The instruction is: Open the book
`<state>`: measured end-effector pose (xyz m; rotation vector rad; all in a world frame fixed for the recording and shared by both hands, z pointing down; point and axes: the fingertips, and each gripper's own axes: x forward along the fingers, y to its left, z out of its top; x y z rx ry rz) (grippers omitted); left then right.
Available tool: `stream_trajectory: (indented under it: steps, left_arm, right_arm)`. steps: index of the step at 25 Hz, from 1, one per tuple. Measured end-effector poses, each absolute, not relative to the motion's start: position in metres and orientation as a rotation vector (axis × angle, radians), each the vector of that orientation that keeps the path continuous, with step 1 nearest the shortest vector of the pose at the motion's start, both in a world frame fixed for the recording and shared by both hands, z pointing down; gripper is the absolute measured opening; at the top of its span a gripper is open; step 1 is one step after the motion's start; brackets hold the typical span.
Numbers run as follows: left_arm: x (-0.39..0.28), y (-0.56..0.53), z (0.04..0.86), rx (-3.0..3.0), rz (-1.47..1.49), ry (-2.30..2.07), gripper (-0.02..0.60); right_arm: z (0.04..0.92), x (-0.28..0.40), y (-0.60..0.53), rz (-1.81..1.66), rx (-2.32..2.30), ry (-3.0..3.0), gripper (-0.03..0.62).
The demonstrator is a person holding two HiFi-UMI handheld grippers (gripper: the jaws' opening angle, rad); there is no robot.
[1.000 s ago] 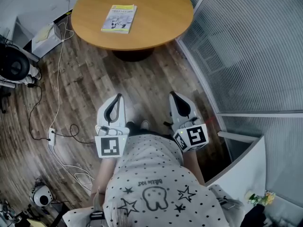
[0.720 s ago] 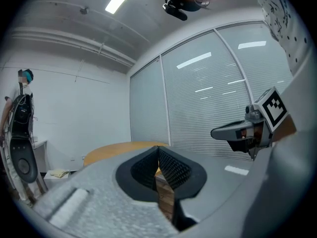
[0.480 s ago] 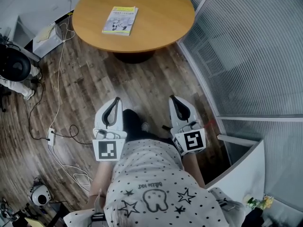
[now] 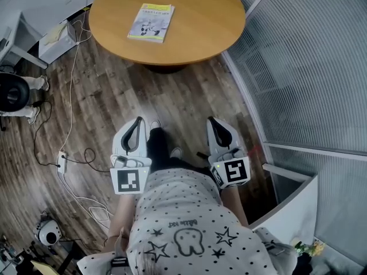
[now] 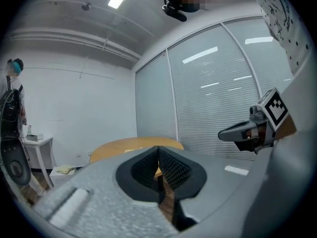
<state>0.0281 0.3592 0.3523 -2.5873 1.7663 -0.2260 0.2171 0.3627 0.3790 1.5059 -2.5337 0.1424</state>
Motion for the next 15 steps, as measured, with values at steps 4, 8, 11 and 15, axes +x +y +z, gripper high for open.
stream_trajectory:
  steps: [4, 8, 11, 15]
  left_arm:
    - [0.01, 0.316, 0.353, -2.602, -0.231, 1.768, 0.011]
    - [-0.007, 0.272, 0.345, -2.615, -0.236, 1.75, 0.011]
    - [-0.017, 0.244, 0.339, -2.62, -0.231, 1.731, 0.011]
    - [-0.031, 0.219, 0.336, -2.625, -0.215, 1.737, 0.011]
  right_arm:
    - [0.376, 0.204, 0.324, 0.142, 1.518, -2.519, 0.005]
    - [0.371, 0.192, 0.287, 0.182, 1.551, -2.494, 0.005]
    - [0.367, 0.181, 0.264, 0.204, 1.56, -2.494, 0.005]
    - [0.366, 0.168, 0.241, 0.213, 1.563, -2.488, 0.005]
